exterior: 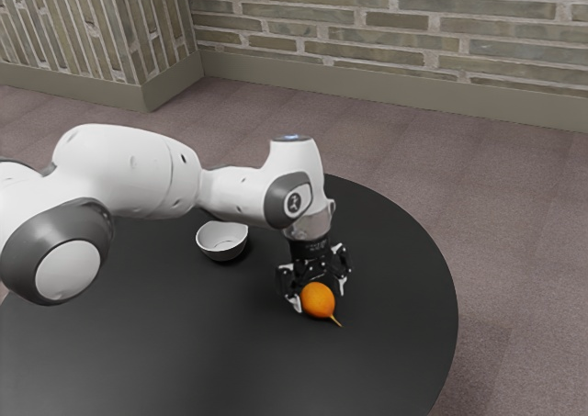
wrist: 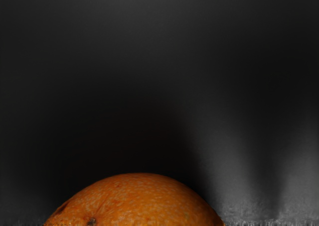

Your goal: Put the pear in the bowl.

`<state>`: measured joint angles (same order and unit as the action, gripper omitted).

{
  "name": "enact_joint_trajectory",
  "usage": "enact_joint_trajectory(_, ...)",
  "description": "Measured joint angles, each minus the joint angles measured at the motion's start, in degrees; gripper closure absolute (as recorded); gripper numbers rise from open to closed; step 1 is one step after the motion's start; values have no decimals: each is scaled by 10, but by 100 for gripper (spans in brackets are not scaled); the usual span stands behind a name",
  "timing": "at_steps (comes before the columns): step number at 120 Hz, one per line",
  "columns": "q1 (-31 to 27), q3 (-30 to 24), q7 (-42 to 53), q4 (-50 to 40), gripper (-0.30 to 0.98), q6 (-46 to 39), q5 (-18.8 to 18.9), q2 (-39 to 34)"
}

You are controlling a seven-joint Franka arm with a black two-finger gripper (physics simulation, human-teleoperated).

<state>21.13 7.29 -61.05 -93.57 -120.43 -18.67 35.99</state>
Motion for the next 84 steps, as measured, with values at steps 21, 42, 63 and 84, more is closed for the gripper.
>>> enact_joint_trajectory(21, 0, -2, -1, -2, 2, -6, 0, 0)
enact_joint_trajectory(42, 0, -1, -3, -2, 17, -8, 0, -1)
enact_joint_trajectory(63, 0, -1, -5, -2, 26, -8, 1, -4)
enact_joint_trajectory(84, 0, -1, -8, -2, 39, -2, 4, -13)
